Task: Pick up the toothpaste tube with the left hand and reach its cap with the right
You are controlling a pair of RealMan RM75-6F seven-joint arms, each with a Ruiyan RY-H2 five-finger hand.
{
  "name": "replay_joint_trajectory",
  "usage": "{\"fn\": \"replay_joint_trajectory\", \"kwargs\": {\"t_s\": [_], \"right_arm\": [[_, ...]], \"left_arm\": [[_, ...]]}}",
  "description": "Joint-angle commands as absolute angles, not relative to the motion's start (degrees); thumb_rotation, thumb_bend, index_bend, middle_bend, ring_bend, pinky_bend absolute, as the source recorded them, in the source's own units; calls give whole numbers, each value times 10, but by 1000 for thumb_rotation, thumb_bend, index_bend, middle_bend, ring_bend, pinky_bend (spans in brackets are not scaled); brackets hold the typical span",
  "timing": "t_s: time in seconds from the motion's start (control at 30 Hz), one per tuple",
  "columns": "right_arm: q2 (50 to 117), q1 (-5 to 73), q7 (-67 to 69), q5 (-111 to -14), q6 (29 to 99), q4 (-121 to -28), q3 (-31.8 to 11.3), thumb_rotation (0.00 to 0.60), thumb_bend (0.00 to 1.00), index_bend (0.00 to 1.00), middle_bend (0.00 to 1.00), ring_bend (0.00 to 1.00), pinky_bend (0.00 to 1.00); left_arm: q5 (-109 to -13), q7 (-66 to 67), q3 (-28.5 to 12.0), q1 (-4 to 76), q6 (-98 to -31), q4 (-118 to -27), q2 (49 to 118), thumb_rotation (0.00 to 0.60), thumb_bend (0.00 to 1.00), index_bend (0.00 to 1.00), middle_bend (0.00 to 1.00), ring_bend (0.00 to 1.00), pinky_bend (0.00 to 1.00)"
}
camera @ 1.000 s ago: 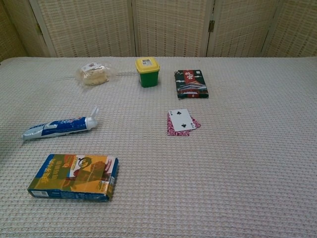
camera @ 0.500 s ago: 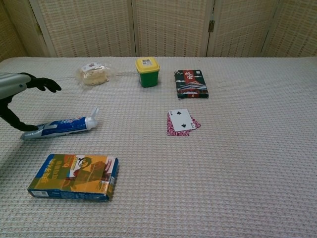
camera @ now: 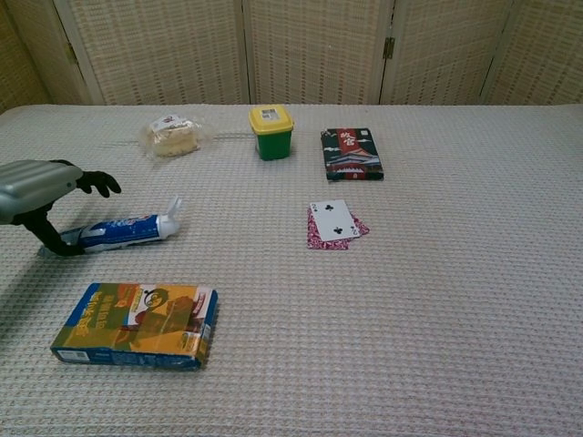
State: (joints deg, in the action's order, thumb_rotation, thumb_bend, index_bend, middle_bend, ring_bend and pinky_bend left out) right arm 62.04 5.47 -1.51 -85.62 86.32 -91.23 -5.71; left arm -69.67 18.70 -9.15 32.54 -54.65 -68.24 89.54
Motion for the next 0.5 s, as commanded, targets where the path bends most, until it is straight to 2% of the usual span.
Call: {"fn": "replay_joint_trajectory", "kwargs": {"t_s": [0.03, 0.23, 0.5], "right_arm": [[621, 54, -15, -855, 863, -912, -57, 600, 345, 0, 40, 74, 0], [622, 53, -15, -855, 865, -910, -56, 600, 346, 0, 41, 76, 0], [624, 52, -11, -857, 865, -908, -55, 600, 345, 0, 42, 79, 0]], "left_arm": [[-686, 175, -98, 333, -545, -640, 919, 600, 244, 259, 292, 273, 139], [-684, 156, -101, 337, -546, -624, 924, 600, 245, 280, 318, 295, 158], [-694, 142, -90, 341, -533, -678, 900, 600, 251, 327, 329, 297, 160]]}}
